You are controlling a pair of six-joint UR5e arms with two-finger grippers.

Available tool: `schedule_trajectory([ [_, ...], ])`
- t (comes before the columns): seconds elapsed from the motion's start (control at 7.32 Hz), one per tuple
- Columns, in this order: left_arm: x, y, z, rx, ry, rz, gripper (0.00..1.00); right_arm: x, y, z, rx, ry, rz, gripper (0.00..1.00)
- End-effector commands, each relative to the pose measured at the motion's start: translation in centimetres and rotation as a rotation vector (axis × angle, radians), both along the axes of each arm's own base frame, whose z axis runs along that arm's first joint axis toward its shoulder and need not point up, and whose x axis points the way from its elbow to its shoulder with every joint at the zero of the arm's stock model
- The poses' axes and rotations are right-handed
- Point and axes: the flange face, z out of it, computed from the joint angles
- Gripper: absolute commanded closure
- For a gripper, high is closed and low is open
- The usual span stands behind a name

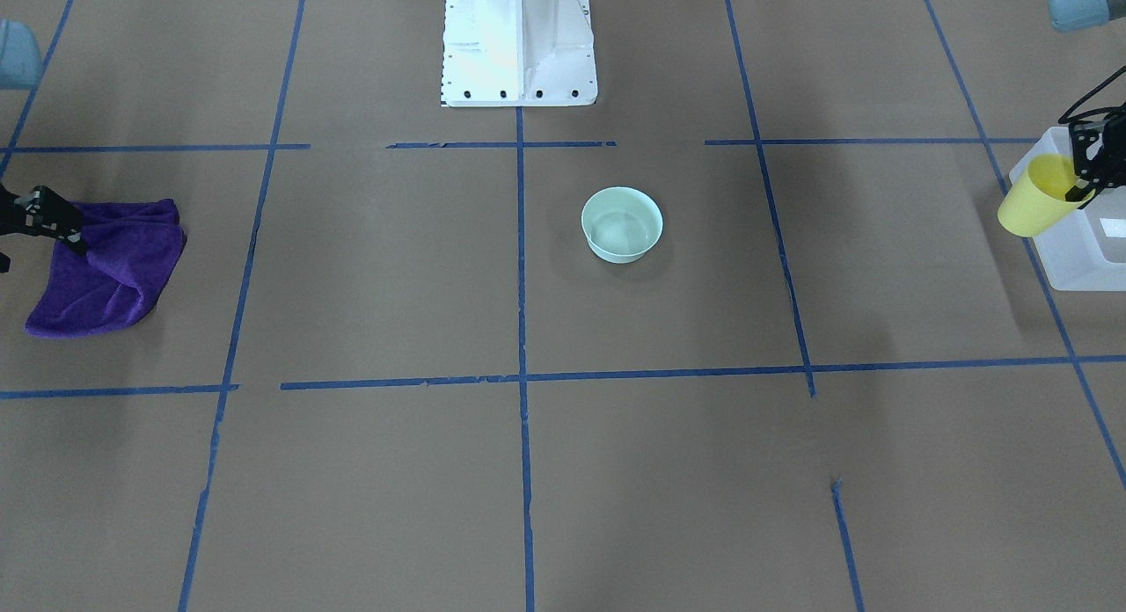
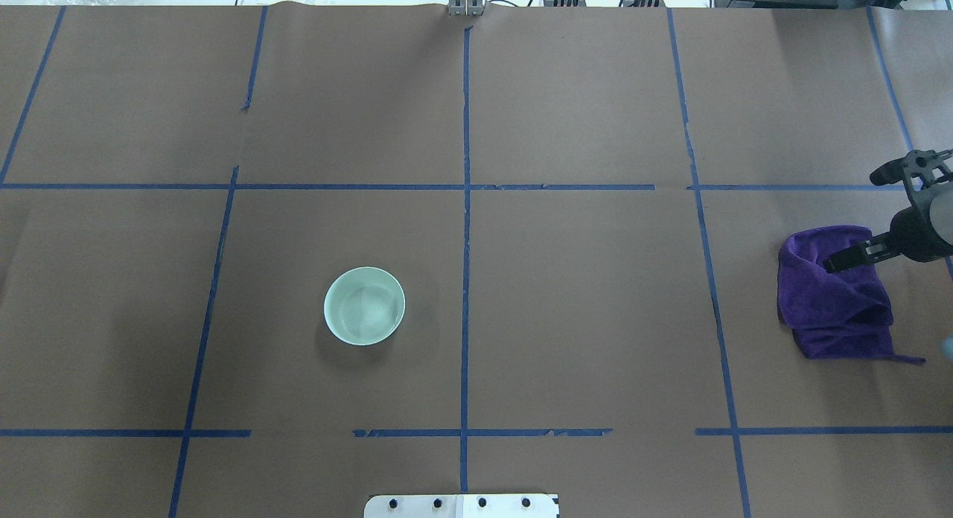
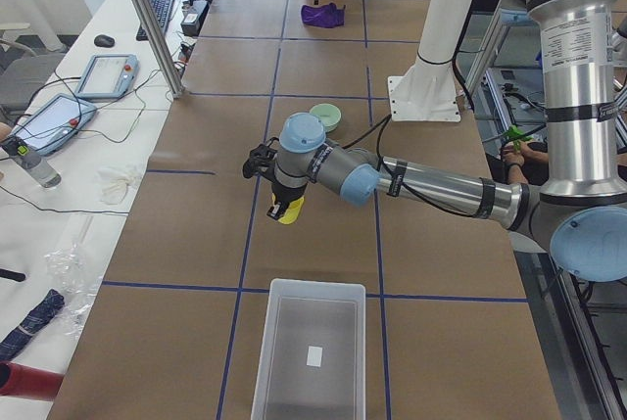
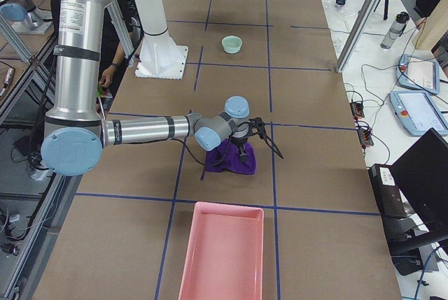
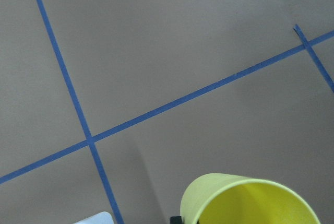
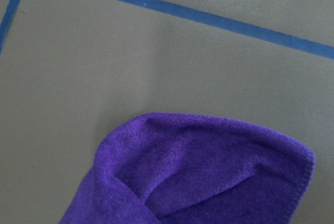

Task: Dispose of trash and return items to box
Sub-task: 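Carry the yellow cup to the clear bin while the right gripper reaches the purple cloth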

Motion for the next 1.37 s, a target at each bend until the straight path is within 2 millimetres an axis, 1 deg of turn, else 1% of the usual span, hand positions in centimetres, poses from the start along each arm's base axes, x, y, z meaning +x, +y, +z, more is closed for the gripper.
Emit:
schedule_trajectory([
  [0.0, -2.5, 0.1, 0.5, 0.023, -0.026, -0.004, 1.0, -2.2, -0.2, 1.7, 0.03, -0.028, -0.032, 0.0],
  [0.14, -3.3, 0.2, 0.8, 0.03, -0.031, -0.006, 1.0, -2.3, -0.2, 1.5, 0.031, -0.033, -0.036, 0.0],
  [0.68, -3.6, 0.2, 1.2, 0.03, -0.034, -0.008, 1.0, -2.7, 0.2, 1.3, 0.032, -0.026, -0.042, 0.0],
  [0.82, -3.7, 0.2, 1.2, 0.028, -0.035, -0.01, 1.0, -3.3, 0.4, 1.3, 0.034, -0.024, -0.052, 0.0],
  [0.96, -3.9, 0.1, 2.1, 0.022, -0.04, -0.006, 1.0, -3.8, 0.7, 0.6, 0.045, -0.031, -0.062, 0.0],
  [1.09, -5.6, 0.2, 3.8, 0.021, -0.055, -0.008, 1.0, -4.2, 0.9, 0.6, 0.045, -0.031, -0.071, 0.0],
  [1.23, -6.0, 0.2, 4.6, 0.015, -0.063, -0.009, 1.0, -4.3, 1.0, 0.6, 0.044, -0.029, -0.073, 0.17],
])
